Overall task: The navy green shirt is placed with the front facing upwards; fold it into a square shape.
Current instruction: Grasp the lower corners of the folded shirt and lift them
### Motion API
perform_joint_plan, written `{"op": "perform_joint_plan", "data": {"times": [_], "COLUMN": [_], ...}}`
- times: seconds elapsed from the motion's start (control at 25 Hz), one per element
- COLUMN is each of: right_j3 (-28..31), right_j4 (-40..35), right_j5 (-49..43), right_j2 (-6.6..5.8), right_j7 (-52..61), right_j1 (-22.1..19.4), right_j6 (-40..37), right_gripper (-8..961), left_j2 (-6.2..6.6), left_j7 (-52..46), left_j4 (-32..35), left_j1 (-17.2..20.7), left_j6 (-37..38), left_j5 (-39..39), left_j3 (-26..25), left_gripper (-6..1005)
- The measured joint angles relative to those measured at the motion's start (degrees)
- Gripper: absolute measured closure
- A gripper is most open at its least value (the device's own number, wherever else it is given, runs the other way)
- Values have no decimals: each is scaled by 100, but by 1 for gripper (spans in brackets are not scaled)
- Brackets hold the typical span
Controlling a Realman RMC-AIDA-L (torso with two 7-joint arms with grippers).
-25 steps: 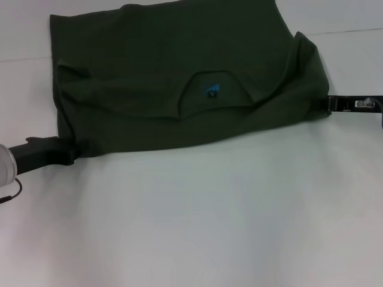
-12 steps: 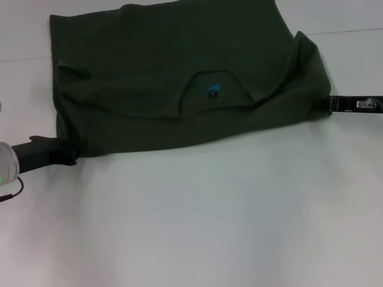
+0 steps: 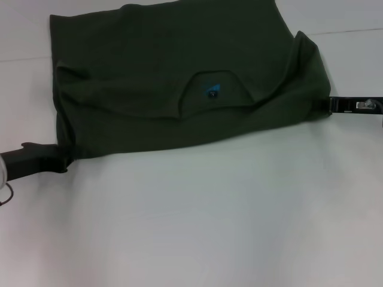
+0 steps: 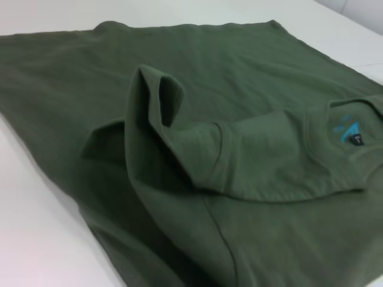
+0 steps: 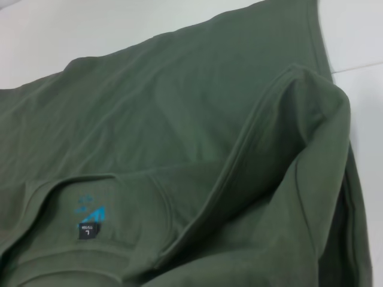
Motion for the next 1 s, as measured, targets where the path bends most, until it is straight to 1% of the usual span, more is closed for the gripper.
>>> {"op": "perform_joint_plan", "data": {"times": [0.16,0.24,0.4,0.52,0.64,0.88,1.0], "right_j3": [0,0,0,-1,-1,-1,-1], "right_j4": [0,0,0,0,0,0,0], "right_j5": [0,0,-1,-1,-1,-1,-1], "right_j2": [3,8,11,11,11,12,11], "right_j7": [-2,-5,-10,-11,-13,-16,-18], "right_j1": [-15,-14,-5,5,15,20,19], "right_j6": [3,5,7,5,6,5,-2], "right_gripper": [906,907,907,907,907,907,907], "left_j2": [42,23,-74,-83,-85,-111,-121], "left_j7": [1,0,-10,-45,-125,-112,-97], "left_j4": [-121,-159,-249,-263,-267,-275,-270], "left_j1": [118,133,146,128,113,81,59], "left_j6": [170,179,169,201,203,130,60], "left_j5": [-50,-55,-83,-96,-101,-57,-38], "left_j3": [-57,-116,-384,-482,-473,-417,-352], "left_gripper": [940,924,892,868,844,630,564]}}
